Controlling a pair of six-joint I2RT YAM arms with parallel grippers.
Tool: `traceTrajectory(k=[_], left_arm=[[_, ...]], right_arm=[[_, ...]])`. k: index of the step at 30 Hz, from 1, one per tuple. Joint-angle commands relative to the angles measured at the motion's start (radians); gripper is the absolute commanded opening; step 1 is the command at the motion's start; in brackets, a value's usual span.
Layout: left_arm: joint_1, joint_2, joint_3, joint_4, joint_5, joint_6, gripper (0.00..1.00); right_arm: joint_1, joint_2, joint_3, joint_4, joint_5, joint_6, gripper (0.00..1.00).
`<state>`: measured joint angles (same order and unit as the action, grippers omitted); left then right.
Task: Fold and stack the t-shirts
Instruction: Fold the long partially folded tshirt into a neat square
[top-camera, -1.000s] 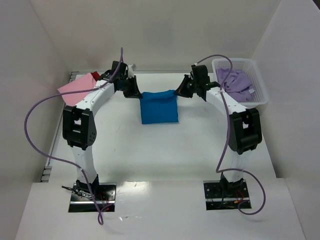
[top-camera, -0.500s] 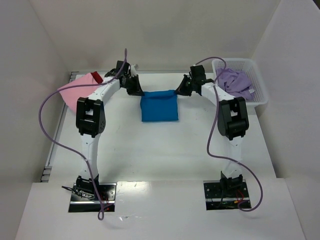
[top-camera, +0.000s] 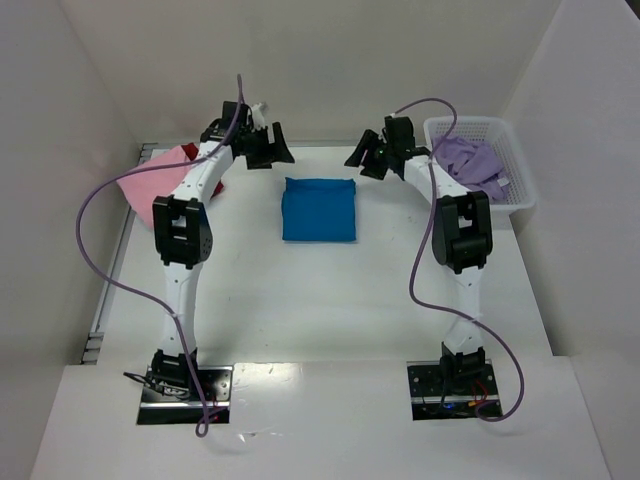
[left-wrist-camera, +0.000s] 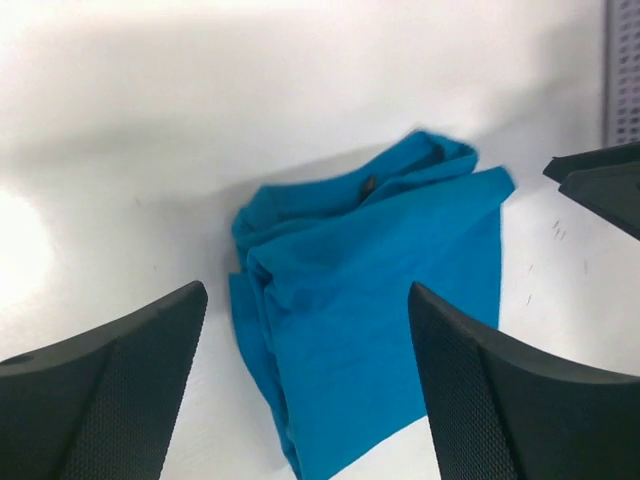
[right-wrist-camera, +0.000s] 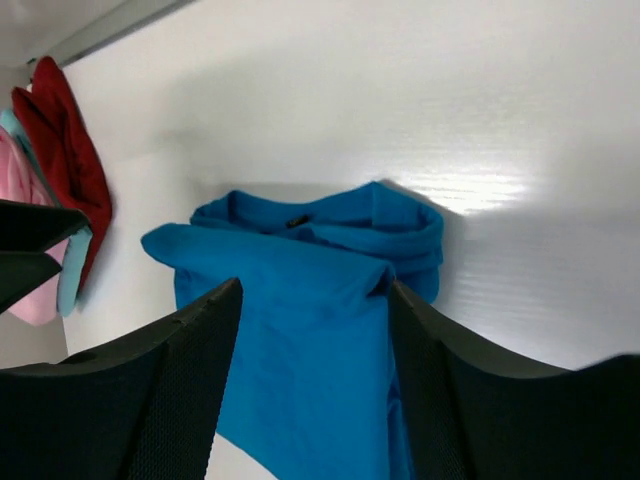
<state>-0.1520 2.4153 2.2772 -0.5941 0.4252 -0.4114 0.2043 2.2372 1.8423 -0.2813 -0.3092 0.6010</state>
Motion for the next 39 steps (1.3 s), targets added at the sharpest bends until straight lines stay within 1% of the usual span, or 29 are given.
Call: traceTrajectory(k=[1, 2, 3, 5, 6, 7, 8, 9, 10, 11, 12, 13, 15, 17, 20, 24, 28, 31, 34, 39], left_arm=[[0.012, -0.015, 0.076, -0.003, 0.041, 0.034, 0.90], [0.012, -0.025, 0.076, -0.003, 0.059, 0.048, 0.91], [0.012, -0.025, 0.076, -0.003, 0.120, 0.062, 0.91], [0.012, -0.036, 0.076, 0.024, 0.202, 0.071, 0.90], [0.012, -0.036, 0.076, 0.037, 0.230, 0.071, 0.87], [0.012, -0.036, 0.061, 0.046, 0.263, 0.085, 0.73], [0.000, -0.036, 0.044, 0.057, 0.264, 0.085, 0.61], [-0.012, -0.036, 0.032, 0.057, 0.264, 0.085, 0.51], [-0.012, -0.036, 0.019, 0.071, 0.264, 0.085, 0.42], [-0.023, -0.036, 0.009, 0.083, 0.277, 0.085, 0.35], [-0.035, -0.036, -0.008, 0.097, 0.287, 0.074, 0.21], [-0.035, -0.036, -0.051, 0.134, 0.299, 0.063, 0.19], [-0.046, -0.036, -0.093, 0.177, 0.299, 0.048, 0.19], [-0.046, -0.024, -0.126, 0.218, 0.299, 0.036, 0.19], [-0.055, -0.002, -0.149, 0.240, 0.287, 0.025, 0.17], [-0.055, -0.002, -0.199, 0.292, 0.201, 0.016, 0.17], [-0.024, 0.028, -0.209, 0.315, 0.201, -0.013, 0.17], [-0.015, 0.071, -0.173, 0.315, 0.192, -0.013, 0.17], [-0.004, 0.117, -0.102, 0.272, 0.181, -0.013, 0.20], [0.005, 0.172, -0.015, 0.217, 0.150, -0.004, 0.20]], right_arm=[[-0.014, -0.020, 0.071, 0.008, 0.028, -0.027, 0.67], [-0.014, -0.030, 0.071, 0.008, 0.028, -0.027, 0.67], [-0.014, -0.039, 0.071, 0.008, 0.028, -0.027, 0.67], [-0.014, -0.073, 0.058, 0.040, 0.007, -0.027, 0.58], [-0.014, -0.082, 0.043, 0.056, -0.019, -0.027, 0.52], [-0.014, -0.082, 0.034, 0.070, -0.030, -0.017, 0.27], [-0.014, -0.094, 0.015, 0.094, -0.039, -0.007, 0.14], [-0.014, -0.094, 0.015, 0.094, -0.053, -0.007, 0.05], [-0.014, -0.085, 0.015, 0.094, -0.095, 0.002, 0.00], [-0.014, -0.076, 0.006, 0.094, -0.123, 0.002, 0.00], [-0.014, -0.061, 0.006, 0.103, -0.148, 0.002, 0.00], [-0.014, -0.060, -0.008, 0.103, -0.180, 0.002, 0.00], [-0.014, -0.051, -0.057, 0.160, -0.192, 0.011, 0.00], [-0.003, -0.051, -0.083, 0.172, -0.192, 0.020, 0.00], [-0.003, -0.016, -0.083, 0.163, -0.202, 0.011, 0.00], [-0.003, 0.035, -0.060, 0.139, -0.162, -0.007, 0.00], [-0.003, 0.059, -0.060, 0.148, -0.153, -0.007, 0.00], [-0.003, 0.101, -0.025, 0.137, -0.153, -0.007, 0.00], [-0.003, 0.130, 0.018, 0.114, -0.140, -0.017, 0.00], [-0.003, 0.156, 0.052, 0.105, -0.119, -0.026, 0.00]])
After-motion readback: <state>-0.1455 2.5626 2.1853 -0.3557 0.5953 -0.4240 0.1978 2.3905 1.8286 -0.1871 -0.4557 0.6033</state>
